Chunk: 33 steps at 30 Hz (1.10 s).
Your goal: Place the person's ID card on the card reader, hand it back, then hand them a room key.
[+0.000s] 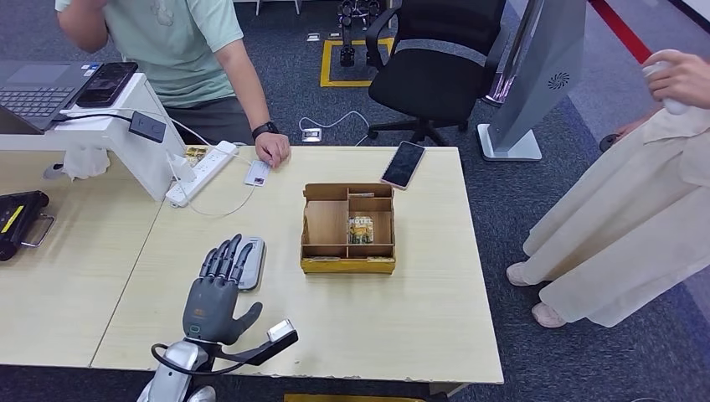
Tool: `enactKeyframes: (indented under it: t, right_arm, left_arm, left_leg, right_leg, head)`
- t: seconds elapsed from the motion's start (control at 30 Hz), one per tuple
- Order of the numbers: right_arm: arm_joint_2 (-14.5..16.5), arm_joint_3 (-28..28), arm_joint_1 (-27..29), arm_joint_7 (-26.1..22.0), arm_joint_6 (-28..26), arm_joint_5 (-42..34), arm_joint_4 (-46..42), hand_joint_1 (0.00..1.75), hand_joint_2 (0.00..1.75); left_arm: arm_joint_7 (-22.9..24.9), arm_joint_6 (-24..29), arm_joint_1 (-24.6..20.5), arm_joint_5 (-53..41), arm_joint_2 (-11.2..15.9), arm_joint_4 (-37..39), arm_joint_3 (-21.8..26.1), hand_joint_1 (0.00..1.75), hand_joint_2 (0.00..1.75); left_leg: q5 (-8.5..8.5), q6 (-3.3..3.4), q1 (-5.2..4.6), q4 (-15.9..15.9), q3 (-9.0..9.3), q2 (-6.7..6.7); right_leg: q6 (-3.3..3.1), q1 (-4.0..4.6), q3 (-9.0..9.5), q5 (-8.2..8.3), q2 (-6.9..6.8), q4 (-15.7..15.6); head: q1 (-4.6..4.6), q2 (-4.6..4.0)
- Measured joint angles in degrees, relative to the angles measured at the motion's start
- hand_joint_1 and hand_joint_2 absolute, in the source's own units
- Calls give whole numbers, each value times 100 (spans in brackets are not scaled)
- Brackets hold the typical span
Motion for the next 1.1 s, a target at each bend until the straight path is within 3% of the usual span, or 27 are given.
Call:
enactKeyframes:
  t: [0.33,1.1]
  right_arm:
    - [0,2,-47,78,72,111,-7,0,175]
    - [22,20,-118,169,91,228,-13,0,175]
  left_arm:
    - [-16,-158,-291,172,-100,209,-380,0,175]
    - [25,-135,-802,320,-691,1052,-911,0,175]
  left_leg:
    - [0,0,-1,0,0,0]
    - [0,0,-1,1,0,0]
  right_leg:
    - [0,0,0,1,0,0]
    - [0,-1,0,1,0,0]
  head:
    - [1,0]
    - [0,0]
